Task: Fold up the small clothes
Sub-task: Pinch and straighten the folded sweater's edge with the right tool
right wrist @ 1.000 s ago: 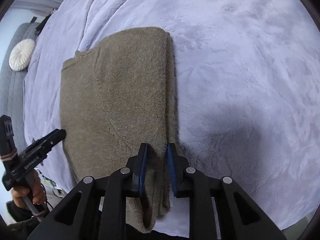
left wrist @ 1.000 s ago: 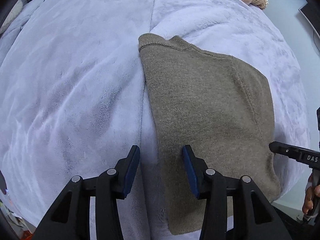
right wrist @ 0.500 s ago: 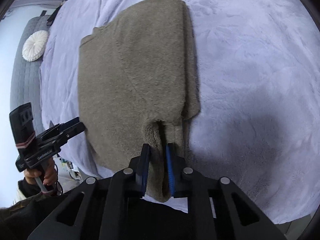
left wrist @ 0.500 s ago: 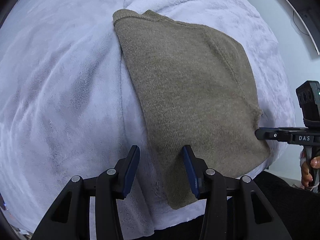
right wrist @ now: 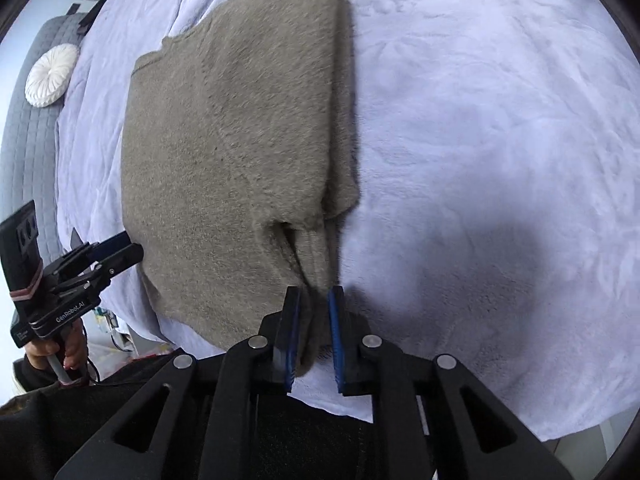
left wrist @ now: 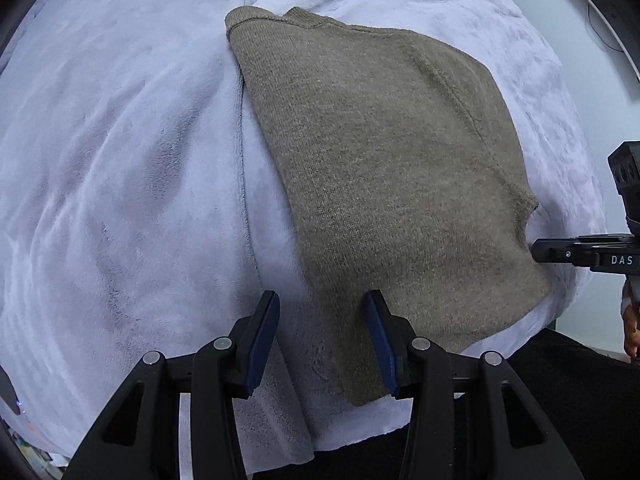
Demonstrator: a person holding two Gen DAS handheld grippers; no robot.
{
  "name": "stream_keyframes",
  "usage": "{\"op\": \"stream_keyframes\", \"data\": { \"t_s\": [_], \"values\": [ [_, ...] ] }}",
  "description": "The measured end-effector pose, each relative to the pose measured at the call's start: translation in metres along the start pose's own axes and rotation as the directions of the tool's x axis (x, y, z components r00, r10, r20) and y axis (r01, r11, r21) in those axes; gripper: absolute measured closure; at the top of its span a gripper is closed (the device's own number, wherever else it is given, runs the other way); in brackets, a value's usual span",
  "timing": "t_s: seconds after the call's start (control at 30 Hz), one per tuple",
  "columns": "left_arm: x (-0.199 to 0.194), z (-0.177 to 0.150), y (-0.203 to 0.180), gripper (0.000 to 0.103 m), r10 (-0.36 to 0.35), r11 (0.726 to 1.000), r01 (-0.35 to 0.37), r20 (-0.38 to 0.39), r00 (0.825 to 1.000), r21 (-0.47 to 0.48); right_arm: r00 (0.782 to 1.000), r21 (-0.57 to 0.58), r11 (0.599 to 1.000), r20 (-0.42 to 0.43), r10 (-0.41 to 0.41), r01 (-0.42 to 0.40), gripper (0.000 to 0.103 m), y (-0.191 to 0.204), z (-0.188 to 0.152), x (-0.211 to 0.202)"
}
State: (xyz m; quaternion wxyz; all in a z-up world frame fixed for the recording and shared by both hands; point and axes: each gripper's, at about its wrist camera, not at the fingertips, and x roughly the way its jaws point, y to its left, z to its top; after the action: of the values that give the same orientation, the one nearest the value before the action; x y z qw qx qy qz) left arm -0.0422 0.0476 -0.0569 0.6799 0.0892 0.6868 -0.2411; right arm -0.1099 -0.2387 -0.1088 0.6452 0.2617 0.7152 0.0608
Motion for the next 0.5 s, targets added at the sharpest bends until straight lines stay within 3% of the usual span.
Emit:
{"op": "stream_keyframes", "data": {
  "t_s": [0.07,0.27,0.4,0.47,0.5],
  "values": [
    [0.001,0.001,-0.003,0.056,0.001,1.000,-0.001,0.003,1.000,-0.001,0.999,0.007,1.000,0.025,-0.029,0.029,0.088,-0.002,-0.001,-0.010],
    [-0.003,0.000,-0.003,0.056,0.019,1.000,-0.019,0.010,1.000,0.002,0.995,0.030,1.000,0.100,-0.004,0.001,0.086,-0.003,0.010,-0.027],
    [-0.015,0.006,-0.003,0.056,0.052,0.998,-0.051,0.058,0.997,-0.021,0.993,0.015,1.000,0.117,0.007,-0.009,0.085,0.001,0.017,-0.039],
    [-0.025,0.012,-0.001,0.056,0.070,0.996,-0.065,0.086,0.994,-0.055,0.992,0.008,1.000,0.124,-0.009,0.008,0.076,0.013,0.018,-0.039],
    [-0.030,0.016,0.000,0.056,0.077,0.995,-0.070,0.097,0.992,-0.070,0.991,0.006,1.000,0.128,-0.025,0.024,0.062,0.018,0.020,-0.040]
  ]
}}
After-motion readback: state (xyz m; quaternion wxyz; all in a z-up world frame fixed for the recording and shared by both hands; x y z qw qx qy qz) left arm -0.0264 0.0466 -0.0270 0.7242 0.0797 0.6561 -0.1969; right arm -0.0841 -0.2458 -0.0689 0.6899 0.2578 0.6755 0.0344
